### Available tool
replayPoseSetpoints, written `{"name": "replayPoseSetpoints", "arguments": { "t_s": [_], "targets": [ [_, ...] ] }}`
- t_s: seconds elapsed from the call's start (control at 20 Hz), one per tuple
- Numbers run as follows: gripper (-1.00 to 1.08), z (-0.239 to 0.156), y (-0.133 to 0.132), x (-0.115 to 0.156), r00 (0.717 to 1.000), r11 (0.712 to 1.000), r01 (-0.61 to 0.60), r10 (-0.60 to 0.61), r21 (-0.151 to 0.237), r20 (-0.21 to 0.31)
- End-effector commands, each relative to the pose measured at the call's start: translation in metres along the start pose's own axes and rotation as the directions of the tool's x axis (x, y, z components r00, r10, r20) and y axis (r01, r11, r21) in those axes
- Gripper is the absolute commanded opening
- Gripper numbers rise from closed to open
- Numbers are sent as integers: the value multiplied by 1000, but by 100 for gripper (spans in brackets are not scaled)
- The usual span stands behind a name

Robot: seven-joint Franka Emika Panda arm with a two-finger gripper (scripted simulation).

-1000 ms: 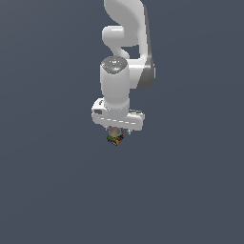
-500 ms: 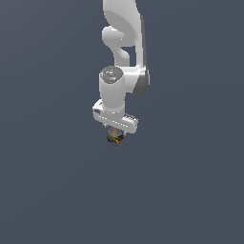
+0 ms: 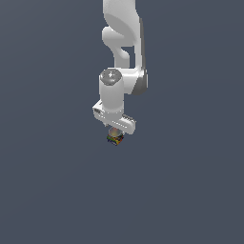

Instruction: Pick up the object and move it to a goal position.

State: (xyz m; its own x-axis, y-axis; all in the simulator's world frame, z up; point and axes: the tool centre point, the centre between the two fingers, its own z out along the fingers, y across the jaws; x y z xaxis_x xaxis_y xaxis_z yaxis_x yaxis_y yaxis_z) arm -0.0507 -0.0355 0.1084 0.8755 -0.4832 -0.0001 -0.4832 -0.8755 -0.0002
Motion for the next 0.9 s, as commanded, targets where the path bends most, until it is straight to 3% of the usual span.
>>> {"name": "replayPoseSetpoints", "arguments": {
  "t_s": [0.0,0.8,0.85],
  "targets": [
    [100,1,0,0,1000,1000,0,0,0,0],
    [100,50,0,-1,1000,1000,-5,5,0,0],
    [-100,50,0,-1,1000,1000,-5,5,0,0]
  ]
}}
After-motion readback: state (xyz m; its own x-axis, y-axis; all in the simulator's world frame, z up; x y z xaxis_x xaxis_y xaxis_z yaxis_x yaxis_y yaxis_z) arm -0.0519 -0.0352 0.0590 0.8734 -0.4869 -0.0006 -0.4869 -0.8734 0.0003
